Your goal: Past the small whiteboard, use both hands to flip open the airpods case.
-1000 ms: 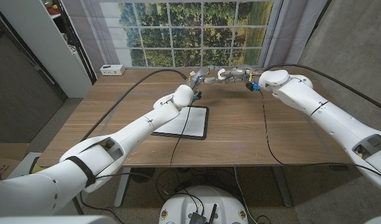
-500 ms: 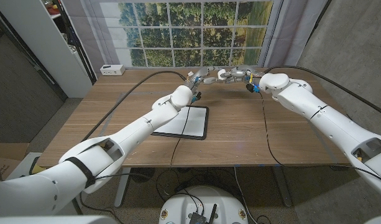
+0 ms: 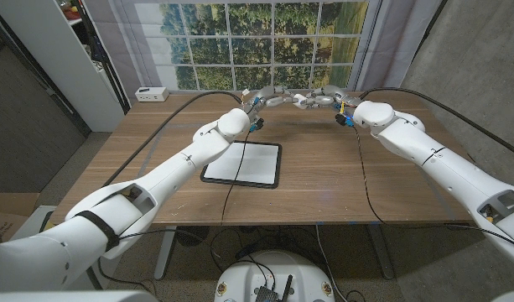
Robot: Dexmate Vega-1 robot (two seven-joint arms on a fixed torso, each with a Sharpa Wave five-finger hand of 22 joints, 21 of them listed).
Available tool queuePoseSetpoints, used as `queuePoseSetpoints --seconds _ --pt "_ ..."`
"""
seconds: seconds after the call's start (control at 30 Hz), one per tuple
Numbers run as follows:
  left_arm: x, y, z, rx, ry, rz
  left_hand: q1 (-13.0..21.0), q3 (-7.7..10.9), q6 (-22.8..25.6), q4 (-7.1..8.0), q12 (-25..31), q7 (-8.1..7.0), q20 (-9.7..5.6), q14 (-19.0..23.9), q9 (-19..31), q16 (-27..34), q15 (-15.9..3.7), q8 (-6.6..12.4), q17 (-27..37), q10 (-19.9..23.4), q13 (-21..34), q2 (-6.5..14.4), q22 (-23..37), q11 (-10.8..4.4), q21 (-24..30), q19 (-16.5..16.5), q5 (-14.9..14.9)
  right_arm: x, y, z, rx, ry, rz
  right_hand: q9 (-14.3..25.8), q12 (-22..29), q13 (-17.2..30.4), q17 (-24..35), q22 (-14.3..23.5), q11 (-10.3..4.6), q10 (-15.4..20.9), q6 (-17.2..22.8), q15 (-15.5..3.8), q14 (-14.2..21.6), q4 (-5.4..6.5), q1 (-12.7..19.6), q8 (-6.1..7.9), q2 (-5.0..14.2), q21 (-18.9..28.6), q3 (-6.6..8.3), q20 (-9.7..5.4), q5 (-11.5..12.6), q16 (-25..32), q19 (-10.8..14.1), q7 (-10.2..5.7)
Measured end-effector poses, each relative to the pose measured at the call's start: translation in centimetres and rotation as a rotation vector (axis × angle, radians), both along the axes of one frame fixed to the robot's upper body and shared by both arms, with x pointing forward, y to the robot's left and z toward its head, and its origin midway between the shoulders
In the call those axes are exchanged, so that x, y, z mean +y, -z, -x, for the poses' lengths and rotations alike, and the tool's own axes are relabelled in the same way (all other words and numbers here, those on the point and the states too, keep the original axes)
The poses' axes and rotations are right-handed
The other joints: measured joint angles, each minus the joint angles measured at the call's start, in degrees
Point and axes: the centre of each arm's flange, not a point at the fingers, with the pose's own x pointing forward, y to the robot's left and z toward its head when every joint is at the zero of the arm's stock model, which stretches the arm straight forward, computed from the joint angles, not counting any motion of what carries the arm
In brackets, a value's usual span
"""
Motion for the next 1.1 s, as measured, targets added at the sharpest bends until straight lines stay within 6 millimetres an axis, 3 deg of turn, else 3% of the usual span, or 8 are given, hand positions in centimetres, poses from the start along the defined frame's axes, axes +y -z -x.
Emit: queuePoseSetpoints --seconds 0.5,1.1 --pt "0.8 -0.8 -0.2 0.036 0.005 -0.014 1.4 0.5 -0.2 -0.49 -0.4 -0.02 0.83 0.1 -0.3 0.0 0.71 -0.43 0.0 -0.2 0.0 1.4 0.0 0.21 0.0 -0.2 0.9 -0.7 0.3 0.5 -0.062 -0.016 0.011 0.0 0.4 0.7 0.0 0.2 -1.25 0.1 -0.2 0.2 -0.4 -0.01 0.1 0.01 -0.07 -0.3 -0.49 -0.22 -0.4 0.0 -0.8 -0.22" --pt "0.0 -1.1 -0.2 0.023 0.083 -0.023 1.7 0.01 0.2 -0.97 -0.4 -2.52 0.82 0.3 -0.8 0.0 0.49 -0.65 0.0 -0.1 0.0 1.7 0.0 -0.33 0.0 -0.2 1.0 0.4 0.5 0.7 -0.103 -0.03 0.078 0.0 0.7 1.2 0.1 0.2 -1.24 0.1 -0.3 0.0 -0.7 0.14 0.1 0.03 -0.09 -0.3 -1.12 -0.63 -0.4 -0.1 -1.2 -0.28"
